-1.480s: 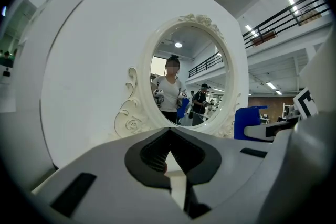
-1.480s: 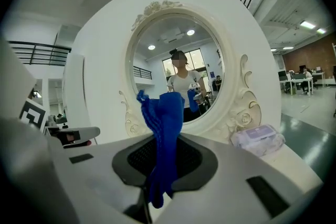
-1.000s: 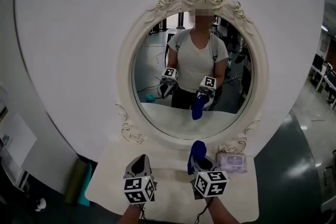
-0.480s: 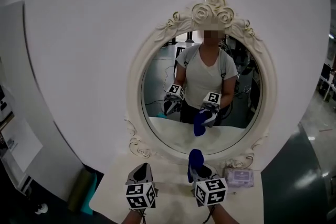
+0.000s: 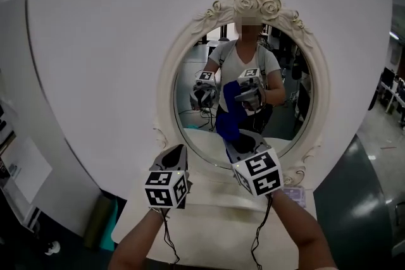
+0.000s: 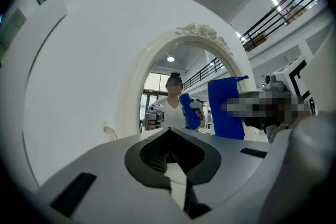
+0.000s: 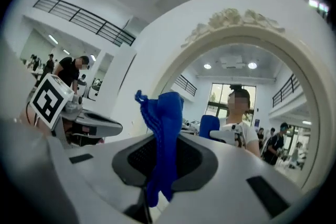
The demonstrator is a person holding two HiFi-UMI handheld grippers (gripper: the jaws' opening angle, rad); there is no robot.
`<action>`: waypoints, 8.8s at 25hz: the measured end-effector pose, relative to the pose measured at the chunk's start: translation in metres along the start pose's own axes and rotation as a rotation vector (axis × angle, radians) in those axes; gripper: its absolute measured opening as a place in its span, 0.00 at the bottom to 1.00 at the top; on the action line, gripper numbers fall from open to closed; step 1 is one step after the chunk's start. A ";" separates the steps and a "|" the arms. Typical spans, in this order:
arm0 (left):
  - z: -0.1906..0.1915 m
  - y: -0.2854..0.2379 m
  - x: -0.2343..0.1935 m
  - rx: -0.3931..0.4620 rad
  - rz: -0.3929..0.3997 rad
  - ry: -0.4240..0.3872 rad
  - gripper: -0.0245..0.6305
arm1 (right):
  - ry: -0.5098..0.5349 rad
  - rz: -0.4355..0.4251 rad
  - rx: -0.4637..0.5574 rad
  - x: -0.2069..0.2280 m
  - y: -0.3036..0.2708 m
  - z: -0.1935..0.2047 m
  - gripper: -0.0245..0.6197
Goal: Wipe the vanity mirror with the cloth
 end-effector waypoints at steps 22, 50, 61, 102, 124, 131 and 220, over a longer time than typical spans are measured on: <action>-0.198 -0.015 -0.039 0.115 -0.028 -0.230 0.04 | 0.829 0.376 -0.080 0.003 -0.080 -0.192 0.14; -0.084 -0.016 -0.088 -0.043 -0.071 -0.090 0.04 | 0.986 0.252 -0.192 -0.077 -0.127 -0.098 0.14; 0.009 -0.015 -0.093 -0.113 -0.031 -0.013 0.04 | 1.009 0.146 -0.239 -0.118 -0.136 -0.004 0.14; 0.003 -0.059 -0.015 -0.095 0.055 -0.097 0.04 | 0.947 0.138 -0.217 -0.040 -0.076 0.023 0.14; -0.250 -0.091 0.054 0.211 0.150 -0.258 0.04 | 1.296 0.554 -0.147 0.081 -0.027 -0.197 0.14; -0.263 -0.090 0.052 0.212 0.124 -0.275 0.04 | 1.303 0.556 -0.153 0.085 -0.036 -0.204 0.14; 0.165 -0.068 0.011 -0.299 0.072 0.050 0.04 | 0.962 -0.119 -0.470 -0.069 -0.053 0.201 0.14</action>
Point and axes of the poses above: the fingertips, and each gripper's own axes: y backward along the fingers, x to its right, z out of its underside, the point moved 9 cm from there along y, backward along the fingers, and after that the axes turned 10 degrees about z, right-handed, at the moved point
